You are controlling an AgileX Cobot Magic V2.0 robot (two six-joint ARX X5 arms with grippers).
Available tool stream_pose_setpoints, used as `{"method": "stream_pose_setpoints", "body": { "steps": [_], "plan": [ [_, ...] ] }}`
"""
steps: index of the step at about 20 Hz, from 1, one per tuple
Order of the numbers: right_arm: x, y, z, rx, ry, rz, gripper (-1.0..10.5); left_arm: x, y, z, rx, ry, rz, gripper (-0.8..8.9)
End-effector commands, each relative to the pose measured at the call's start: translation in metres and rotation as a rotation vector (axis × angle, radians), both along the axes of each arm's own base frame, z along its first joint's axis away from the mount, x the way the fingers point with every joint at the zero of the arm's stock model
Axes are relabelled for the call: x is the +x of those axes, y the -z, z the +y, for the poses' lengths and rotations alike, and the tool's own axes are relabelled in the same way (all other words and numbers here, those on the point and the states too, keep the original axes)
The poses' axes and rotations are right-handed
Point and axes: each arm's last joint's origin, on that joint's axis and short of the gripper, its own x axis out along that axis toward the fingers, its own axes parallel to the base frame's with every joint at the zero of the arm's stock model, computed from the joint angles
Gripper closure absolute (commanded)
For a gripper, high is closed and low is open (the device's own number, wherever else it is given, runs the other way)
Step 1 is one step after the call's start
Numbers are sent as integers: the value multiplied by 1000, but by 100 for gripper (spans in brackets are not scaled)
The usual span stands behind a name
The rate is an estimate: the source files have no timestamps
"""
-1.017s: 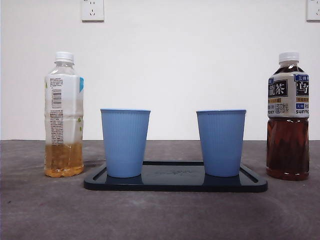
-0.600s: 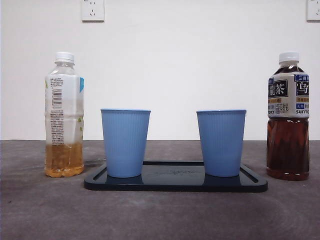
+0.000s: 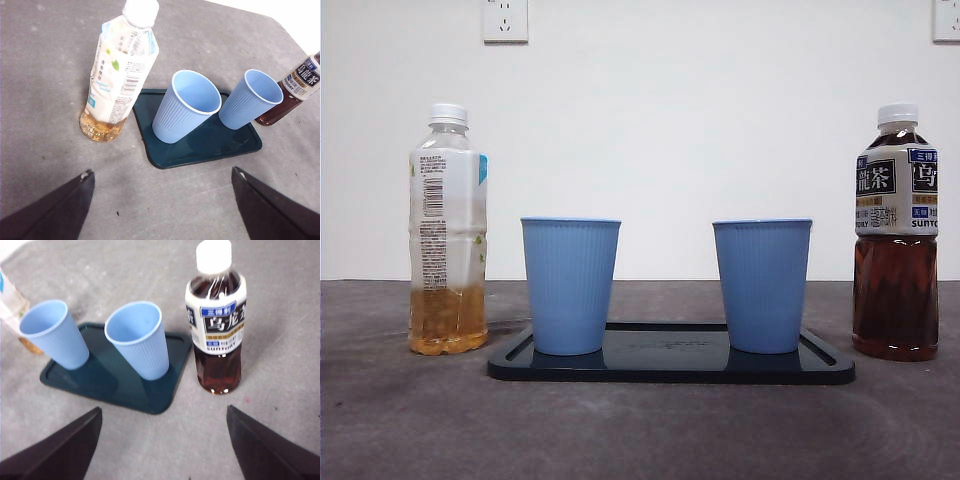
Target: Pour the drink into the cup
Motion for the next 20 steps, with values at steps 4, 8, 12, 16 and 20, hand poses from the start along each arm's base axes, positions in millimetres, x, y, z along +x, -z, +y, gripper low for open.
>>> {"method": "stream_pose_setpoints", "body": {
  "steps": [4, 8, 12, 16, 20],
  "plan": [
    [17, 26, 1, 124, 58, 10, 519, 0, -7, 0, 8, 8, -37, 371],
    [38, 45, 5, 168, 93, -14, 515, 0, -7, 0, 8, 8, -36, 371],
    [63, 64, 12, 126, 124, -16, 512, 0, -7, 0, 8, 8, -35, 371],
    [88, 70, 20, 86, 137, -62, 495, 0, -7, 0, 8, 8, -36, 371],
    [107, 81, 23, 59, 165, -67, 477, 0, -7, 0, 8, 8, -32, 371]
  ]
}}
